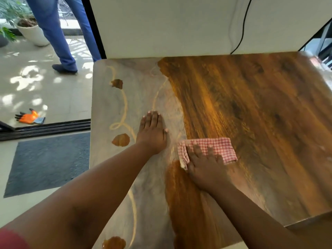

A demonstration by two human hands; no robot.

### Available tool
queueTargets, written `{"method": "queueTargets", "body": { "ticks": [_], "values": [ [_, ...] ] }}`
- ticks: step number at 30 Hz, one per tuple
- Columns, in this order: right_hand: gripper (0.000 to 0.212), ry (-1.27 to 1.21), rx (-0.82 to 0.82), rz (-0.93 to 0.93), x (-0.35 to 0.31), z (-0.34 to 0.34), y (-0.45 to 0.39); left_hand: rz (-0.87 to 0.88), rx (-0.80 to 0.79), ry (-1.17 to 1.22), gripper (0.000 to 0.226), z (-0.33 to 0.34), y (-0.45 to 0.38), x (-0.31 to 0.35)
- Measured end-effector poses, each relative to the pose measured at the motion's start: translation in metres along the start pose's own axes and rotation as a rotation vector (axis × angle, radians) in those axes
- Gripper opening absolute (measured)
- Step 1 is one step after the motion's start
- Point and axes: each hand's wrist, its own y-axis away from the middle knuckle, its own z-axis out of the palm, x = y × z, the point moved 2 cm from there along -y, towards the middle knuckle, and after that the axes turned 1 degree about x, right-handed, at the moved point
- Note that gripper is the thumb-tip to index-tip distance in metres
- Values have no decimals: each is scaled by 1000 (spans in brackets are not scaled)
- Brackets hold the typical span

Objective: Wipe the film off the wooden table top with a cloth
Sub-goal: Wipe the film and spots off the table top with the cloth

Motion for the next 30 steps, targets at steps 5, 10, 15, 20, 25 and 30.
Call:
{"method": "queueTargets", "body": {
  "ticks": [5,10,15,20,25,30],
  "values": [
    [58,46,40,-157,-30,6,-3,-98,0,-8,67,-1,-12,-10],
    [49,34,27,-254,19,17,20,-117,42,1,68,1,-21,-9],
    [57,73,3,-88,41,-16,-48,-131,73,24,71,5,-24,-13],
    [60,76,-21,-75,-8,-45,-101,-147,102,39,76,6,-22,-11],
    [56,133,21,-301,-12,-26,-45,-140,121,81,65,2,-21,-12],
    [53,73,-70,-136,39,-22,-39,-133,133,94,63,1,-22,-13]
  ]
}}
